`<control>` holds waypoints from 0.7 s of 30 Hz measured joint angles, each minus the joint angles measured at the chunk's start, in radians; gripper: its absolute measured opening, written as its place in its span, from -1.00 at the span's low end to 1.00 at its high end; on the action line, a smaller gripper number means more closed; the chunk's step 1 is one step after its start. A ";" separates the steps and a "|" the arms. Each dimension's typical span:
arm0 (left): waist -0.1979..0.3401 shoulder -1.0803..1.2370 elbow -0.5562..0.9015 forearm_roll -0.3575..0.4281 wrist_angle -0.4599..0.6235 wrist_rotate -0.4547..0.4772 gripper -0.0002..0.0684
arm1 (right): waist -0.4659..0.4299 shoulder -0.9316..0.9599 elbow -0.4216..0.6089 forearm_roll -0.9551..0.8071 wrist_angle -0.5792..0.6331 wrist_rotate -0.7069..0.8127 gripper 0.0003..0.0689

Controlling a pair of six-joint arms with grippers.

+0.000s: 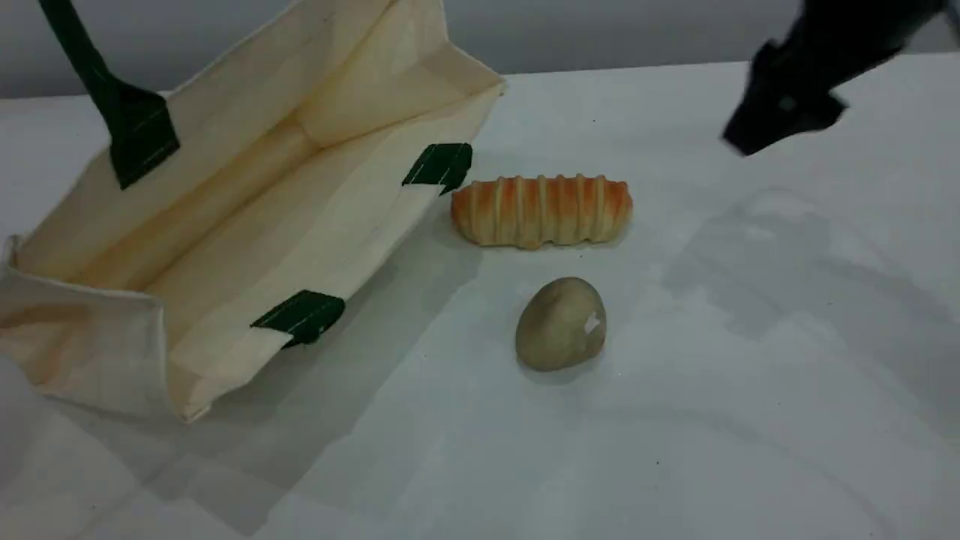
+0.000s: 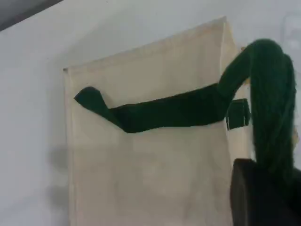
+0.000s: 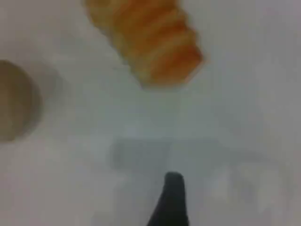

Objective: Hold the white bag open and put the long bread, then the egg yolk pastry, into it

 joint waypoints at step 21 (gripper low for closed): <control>0.000 0.000 0.000 0.000 -0.001 0.000 -0.74 | 0.188 0.181 -0.006 -0.001 -0.344 -0.264 0.70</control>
